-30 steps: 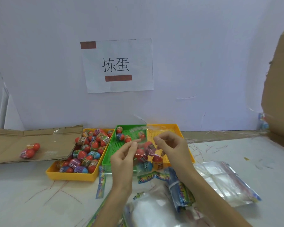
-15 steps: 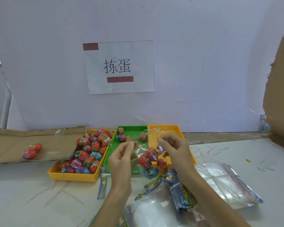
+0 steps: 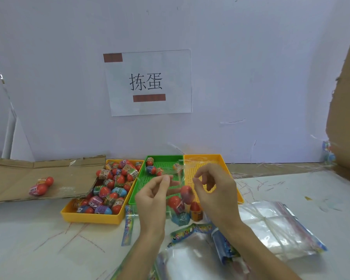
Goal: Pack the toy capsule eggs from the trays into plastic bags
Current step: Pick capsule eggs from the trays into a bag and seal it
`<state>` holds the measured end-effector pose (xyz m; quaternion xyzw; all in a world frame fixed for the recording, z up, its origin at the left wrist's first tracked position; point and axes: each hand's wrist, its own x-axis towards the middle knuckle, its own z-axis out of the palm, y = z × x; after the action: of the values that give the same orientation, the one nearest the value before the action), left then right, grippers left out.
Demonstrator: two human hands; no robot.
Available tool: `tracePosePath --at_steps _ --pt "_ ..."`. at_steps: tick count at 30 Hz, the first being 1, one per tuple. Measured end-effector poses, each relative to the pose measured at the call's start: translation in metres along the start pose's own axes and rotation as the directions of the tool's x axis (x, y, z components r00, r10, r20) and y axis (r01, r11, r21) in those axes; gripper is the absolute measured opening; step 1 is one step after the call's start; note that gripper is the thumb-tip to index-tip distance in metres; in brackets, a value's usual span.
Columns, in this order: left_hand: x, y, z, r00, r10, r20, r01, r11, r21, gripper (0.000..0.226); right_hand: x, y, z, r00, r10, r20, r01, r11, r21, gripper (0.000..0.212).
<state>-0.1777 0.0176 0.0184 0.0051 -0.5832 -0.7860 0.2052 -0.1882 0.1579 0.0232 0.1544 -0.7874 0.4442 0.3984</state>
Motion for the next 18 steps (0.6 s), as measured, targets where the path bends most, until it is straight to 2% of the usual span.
tracePosePath --at_steps 2,4,13,18 --pt "-0.002 0.001 0.001 0.997 0.057 0.046 -0.058 0.998 0.014 0.022 -0.003 -0.003 0.002 0.990 -0.139 0.036 0.141 0.988 -0.061 0.019" --pt "-0.004 0.002 0.002 0.990 0.112 0.085 -0.114 0.993 0.016 0.024 -0.005 -0.006 0.004 0.978 -0.190 0.083 0.195 0.980 -0.051 0.008" --pt "-0.009 0.000 0.002 0.939 0.292 0.179 -0.320 0.935 0.153 0.034 -0.005 -0.012 0.002 0.982 -0.158 0.102 0.157 0.987 0.013 0.021" --pt "-0.011 -0.002 0.003 0.900 0.360 0.247 -0.415 0.882 0.224 0.029 -0.004 -0.010 0.001 0.981 -0.187 0.042 0.187 0.982 0.014 0.007"
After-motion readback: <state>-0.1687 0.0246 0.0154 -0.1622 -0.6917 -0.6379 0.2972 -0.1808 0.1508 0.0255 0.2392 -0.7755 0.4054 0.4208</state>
